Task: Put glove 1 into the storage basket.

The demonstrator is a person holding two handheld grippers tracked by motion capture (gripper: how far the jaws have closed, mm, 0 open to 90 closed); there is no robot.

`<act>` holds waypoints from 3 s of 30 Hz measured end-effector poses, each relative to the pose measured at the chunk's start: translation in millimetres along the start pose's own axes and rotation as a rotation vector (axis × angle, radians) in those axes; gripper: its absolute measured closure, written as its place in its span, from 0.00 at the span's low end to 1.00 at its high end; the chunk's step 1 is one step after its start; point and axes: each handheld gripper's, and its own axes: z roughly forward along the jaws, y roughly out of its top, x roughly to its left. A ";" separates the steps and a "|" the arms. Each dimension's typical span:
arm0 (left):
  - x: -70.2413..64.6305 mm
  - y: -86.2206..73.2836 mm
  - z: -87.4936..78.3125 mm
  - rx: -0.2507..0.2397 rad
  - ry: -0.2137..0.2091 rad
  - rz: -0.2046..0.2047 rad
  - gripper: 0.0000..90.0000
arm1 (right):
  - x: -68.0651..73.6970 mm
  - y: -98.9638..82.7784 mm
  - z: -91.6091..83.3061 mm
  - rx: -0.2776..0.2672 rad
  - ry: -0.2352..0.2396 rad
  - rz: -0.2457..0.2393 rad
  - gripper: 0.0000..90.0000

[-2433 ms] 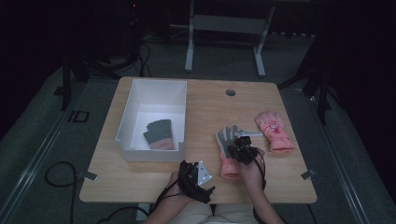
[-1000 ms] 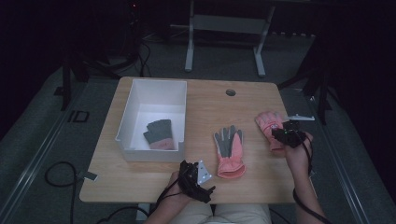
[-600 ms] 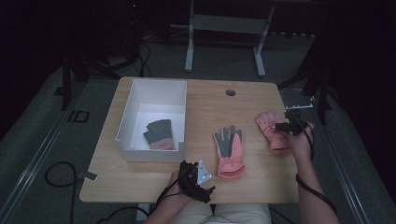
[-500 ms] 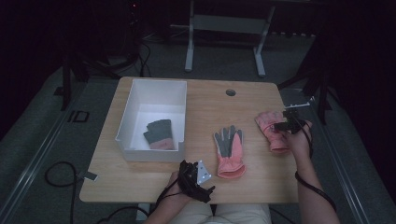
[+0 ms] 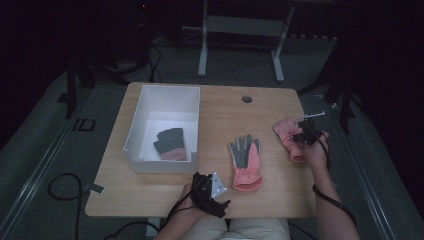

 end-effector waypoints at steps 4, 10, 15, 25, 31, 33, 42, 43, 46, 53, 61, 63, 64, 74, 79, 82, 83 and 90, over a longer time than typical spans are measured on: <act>0.5 -0.5 0.0 0.003 -0.002 -0.007 0.01 | 1.4 -1.9 -15.4 -0.029 0.000 0.014 0.96; 0.7 -0.4 -0.1 0.000 0.001 -0.009 0.01 | 15.1 -16.4 -65.4 -0.120 0.045 0.048 0.96; 0.3 -0.8 -1.4 -0.004 -0.001 -0.014 0.01 | 35.3 -37.7 -98.5 -0.171 0.063 0.058 0.96; -1.0 -0.7 -2.0 -0.008 0.001 -0.012 0.01 | 56.2 -69.5 -115.4 -0.194 0.075 0.123 0.97; -0.5 -1.1 -2.6 -0.010 0.003 -0.013 0.01 | 59.9 -82.1 -101.0 -0.168 0.079 0.157 0.96; -0.8 -0.8 -2.7 -0.012 0.004 -0.011 0.01 | 60.4 -84.3 -93.9 -0.154 0.076 0.163 0.96; -0.8 -1.5 -2.1 -0.009 0.006 -0.013 0.01 | 62.1 -93.4 -60.6 -0.105 0.079 0.179 0.95; -1.2 -1.3 -2.0 -0.009 0.006 -0.010 0.01 | 62.5 -93.3 -59.5 -0.102 0.082 0.178 0.94; -1.5 -1.5 -2.1 -0.006 0.005 -0.007 0.01 | 63.7 -93.5 -57.0 -0.103 0.085 0.156 0.93; -0.3 -1.5 -2.1 -0.008 0.004 -0.013 0.01 | 56.3 -85.7 -77.6 -0.152 0.111 0.030 0.82; -0.5 -1.1 -2.2 -0.009 -0.001 -0.014 0.01 | 51.2 -89.3 -79.9 -0.154 0.125 -0.171 0.68; -0.7 -1.5 -2.0 -0.002 0.002 -0.008 0.01 | 49.7 -96.0 -75.4 -0.140 0.124 -0.170 0.67; -0.9 -1.4 -1.8 0.000 0.001 -0.007 0.01 | 49.4 -98.4 -73.4 -0.137 0.128 -0.168 0.67; -1.3 -1.2 -1.7 -0.003 0.001 -0.005 0.01 | 56.5 -105.8 -55.9 -0.136 0.096 -0.190 0.72; -1.6 -1.3 -1.5 -0.005 0.003 -0.003 0.01 | 58.5 -104.2 -49.9 -0.119 0.097 -0.178 0.91; -1.8 -1.1 -1.4 -0.003 0.002 -0.002 0.01 | 61.2 -103.8 -51.0 -0.122 0.083 -0.167 0.95; -1.7 -0.9 -1.5 -0.005 0.000 -0.005 0.01 | 61.6 -103.7 -51.8 -0.126 0.082 -0.158 0.95; -0.8 -1.0 -1.1 -0.002 0.003 -0.006 0.01 | 65.6 -93.6 -81.4 -0.192 0.062 -0.081 0.97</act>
